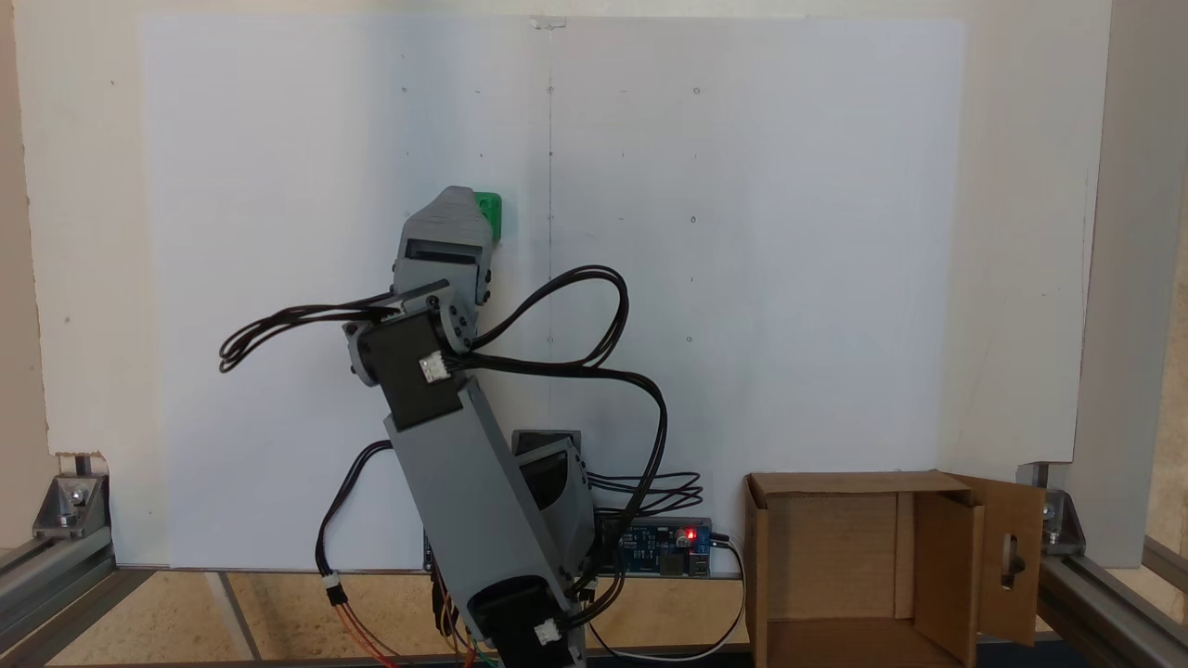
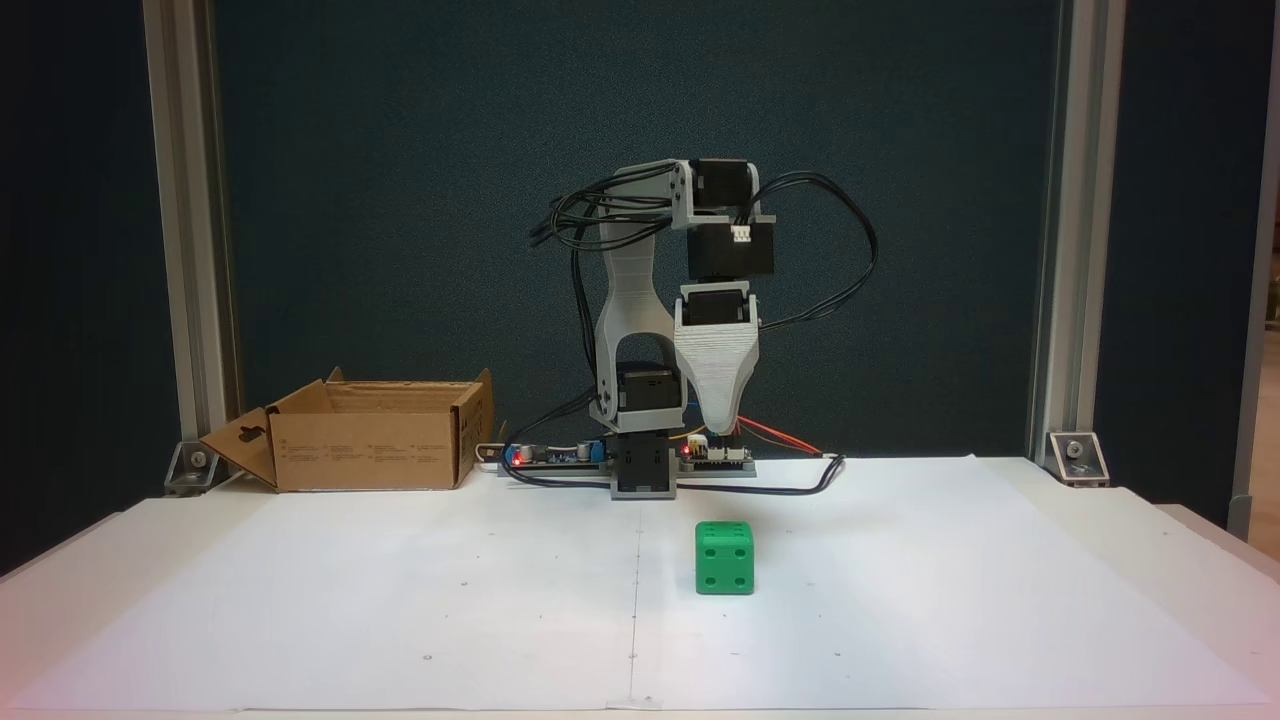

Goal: Grasp a green dice and put it in the bin.

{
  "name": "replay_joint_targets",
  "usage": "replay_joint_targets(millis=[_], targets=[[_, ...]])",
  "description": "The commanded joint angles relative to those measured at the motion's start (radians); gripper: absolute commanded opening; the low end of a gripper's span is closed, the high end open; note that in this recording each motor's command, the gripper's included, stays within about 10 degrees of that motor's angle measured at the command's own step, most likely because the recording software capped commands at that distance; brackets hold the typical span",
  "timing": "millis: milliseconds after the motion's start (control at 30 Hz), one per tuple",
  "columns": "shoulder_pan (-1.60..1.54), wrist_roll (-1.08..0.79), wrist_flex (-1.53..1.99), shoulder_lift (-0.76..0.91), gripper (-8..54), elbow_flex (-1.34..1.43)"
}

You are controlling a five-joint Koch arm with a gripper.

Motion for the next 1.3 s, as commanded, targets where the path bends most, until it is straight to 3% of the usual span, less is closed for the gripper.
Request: replay_joint_targets(millis=[0, 1267], targets=[[-0.003, 0.060, -0.017, -0.002, 43.1, -0.058], [0.018, 0.054, -0.112, -0.094, 42.7, -0.051]])
